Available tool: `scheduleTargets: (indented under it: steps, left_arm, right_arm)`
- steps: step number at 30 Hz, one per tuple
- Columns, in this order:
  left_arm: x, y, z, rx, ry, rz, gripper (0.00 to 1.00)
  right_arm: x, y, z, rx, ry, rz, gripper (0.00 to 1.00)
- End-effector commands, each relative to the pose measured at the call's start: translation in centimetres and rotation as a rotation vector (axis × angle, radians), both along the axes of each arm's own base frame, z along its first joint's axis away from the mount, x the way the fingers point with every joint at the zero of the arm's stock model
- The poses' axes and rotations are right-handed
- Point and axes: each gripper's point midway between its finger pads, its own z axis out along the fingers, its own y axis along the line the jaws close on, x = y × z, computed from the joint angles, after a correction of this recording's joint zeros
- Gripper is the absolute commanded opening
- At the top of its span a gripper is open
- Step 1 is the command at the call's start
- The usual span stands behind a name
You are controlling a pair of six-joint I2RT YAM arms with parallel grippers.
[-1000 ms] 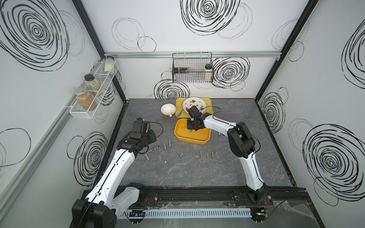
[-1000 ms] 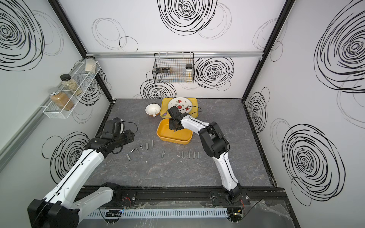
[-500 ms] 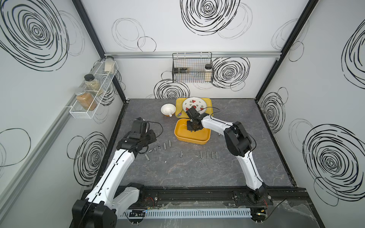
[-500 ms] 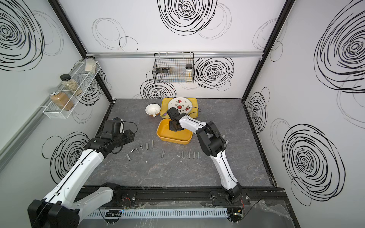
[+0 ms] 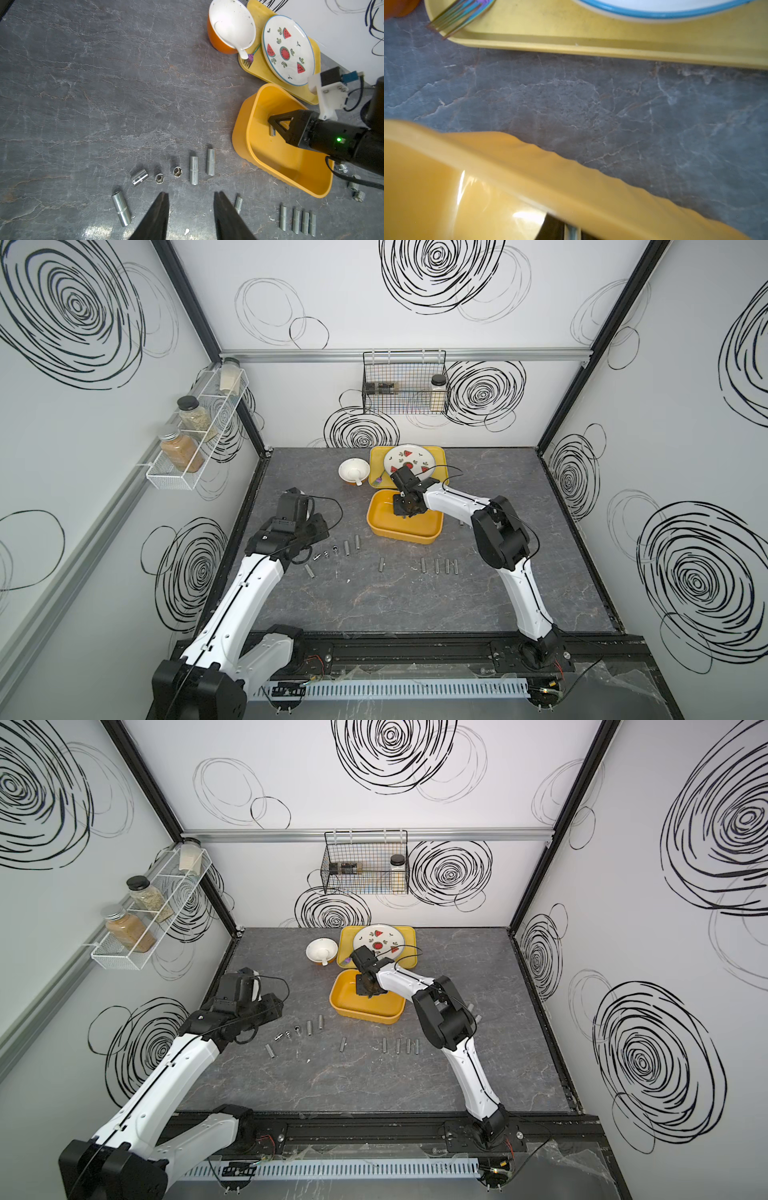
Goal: Take out the socket from the storage box
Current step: Pick up the socket head from the storage box, then place the socket head at the center of the board.
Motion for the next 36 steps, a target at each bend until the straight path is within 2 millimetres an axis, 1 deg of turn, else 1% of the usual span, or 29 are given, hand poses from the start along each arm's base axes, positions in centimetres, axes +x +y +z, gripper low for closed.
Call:
scheduleTargets:
  steps: [1, 4, 8, 14, 16, 19, 24, 28, 30, 33, 36]
  left_arm:
    - [0.5, 0.3, 0.2, 0.005, -0.029, 0.001, 0.43]
    - [0.5, 0.2, 0.2, 0.004, -0.028, 0.0, 0.43]
    - [0.4, 0.2, 0.2, 0.005, -0.03, 0.002, 0.43]
    - [0.4, 0.3, 0.3, 0.006, -0.03, 0.001, 0.43]
    - [0.4, 0.3, 0.3, 0.005, -0.031, 0.003, 0.43]
    - [0.4, 0.2, 0.3, 0.005, -0.032, 0.003, 0.43]
    - [0.4, 0.3, 0.3, 0.006, -0.032, 0.006, 0.43]
    - [0.4, 0.4, 0.1, 0.009, -0.027, 0.011, 0.43]
    - [0.4, 0.4, 0.1, 0.011, -0.027, 0.014, 0.43]
    - [0.3, 0.4, 0.2, 0.011, -0.029, 0.017, 0.43]
    - [0.3, 0.4, 0.2, 0.012, -0.031, 0.017, 0.43]
  right_arm:
    - [-0.6, 0.3, 4.6, 0.048, -0.038, 0.007, 0.08]
    - [-1.0, 0.2, 6.1, 0.077, -0.049, 0.004, 0.08]
    - [-1.8, -0.1, 7.7, 0.11, -0.054, -0.001, 0.08]
    - [-3.6, -1.0, 10.5, 0.16, -0.068, -0.012, 0.08]
    - [-4.3, -1.5, 11.2, 0.171, -0.071, -0.017, 0.08]
    - [-5.7, -2.8, 11.7, 0.174, -0.071, -0.028, 0.08]
    - [-8.8, -5.9, 12.7, 0.17, -0.089, -0.053, 0.08]
    - [-11.6, -9.0, 12.5, 0.143, -0.103, -0.07, 0.09]
    - [-13.1, -11.1, 11.7, 0.104, -0.11, -0.096, 0.1]
    - [-15.3, -13.5, 9.6, 0.049, -0.09, -0.105, 0.1]
    - [-17.1, -15.5, 7.6, 0.017, -0.072, -0.123, 0.1]
